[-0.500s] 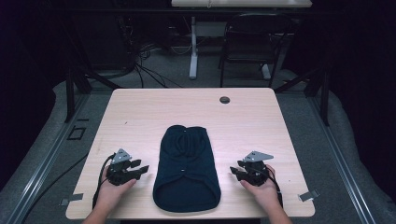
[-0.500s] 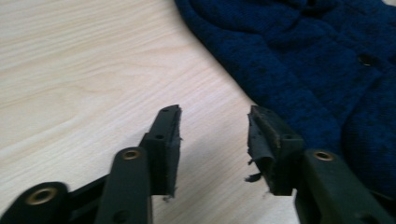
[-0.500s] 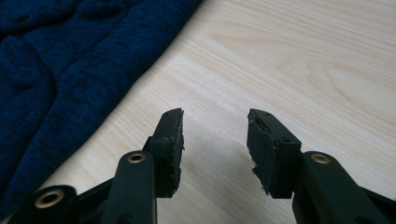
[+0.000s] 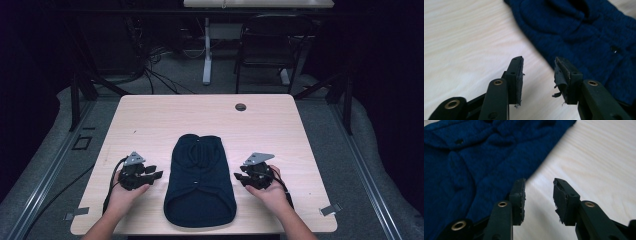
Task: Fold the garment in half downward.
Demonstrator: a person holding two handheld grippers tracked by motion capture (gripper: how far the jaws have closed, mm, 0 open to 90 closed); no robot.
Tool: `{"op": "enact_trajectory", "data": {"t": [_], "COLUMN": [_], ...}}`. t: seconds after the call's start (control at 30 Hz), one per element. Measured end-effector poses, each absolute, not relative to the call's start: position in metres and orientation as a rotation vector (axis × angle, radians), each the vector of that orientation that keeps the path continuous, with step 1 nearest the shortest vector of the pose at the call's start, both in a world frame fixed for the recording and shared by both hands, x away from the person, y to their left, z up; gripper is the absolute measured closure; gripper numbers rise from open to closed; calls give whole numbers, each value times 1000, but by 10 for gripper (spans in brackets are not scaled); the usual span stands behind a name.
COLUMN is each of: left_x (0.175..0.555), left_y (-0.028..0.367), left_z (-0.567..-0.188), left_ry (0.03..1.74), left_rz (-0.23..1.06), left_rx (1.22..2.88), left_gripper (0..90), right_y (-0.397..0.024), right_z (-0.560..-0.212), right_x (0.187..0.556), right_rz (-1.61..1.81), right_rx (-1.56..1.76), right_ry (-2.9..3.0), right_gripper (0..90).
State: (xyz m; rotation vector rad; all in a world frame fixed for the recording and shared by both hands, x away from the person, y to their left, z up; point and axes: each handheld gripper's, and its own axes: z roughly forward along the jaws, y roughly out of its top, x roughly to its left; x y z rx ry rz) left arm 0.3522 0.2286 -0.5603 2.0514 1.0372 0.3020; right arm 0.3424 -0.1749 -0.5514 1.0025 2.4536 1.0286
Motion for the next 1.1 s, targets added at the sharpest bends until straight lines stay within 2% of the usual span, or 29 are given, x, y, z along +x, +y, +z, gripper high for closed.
{"op": "enact_trajectory", "data": {"t": [0.23, 0.37, 0.5, 1.1], "left_x": [373, 379, 384, 378], "left_y": [199, 190, 176, 157], "left_z": [-561, -566, -574, -572], "left_ry": [987, 973, 960, 888], "left_rz": [313, 300, 322, 320], "left_rx": [2112, 2121, 2177, 2261], "left_gripper": [528, 572, 578, 605], "right_y": [-144, -134, -119, -126], "right_z": [-551, -553, -563, -567], "right_x": [370, 377, 382, 375], "right_rz": [1070, 1104, 1018, 910], "right_rx": [987, 975, 919, 883], "right_ry": [2484, 2500, 2546, 2610], "right_gripper": [597, 617, 630, 664]}}
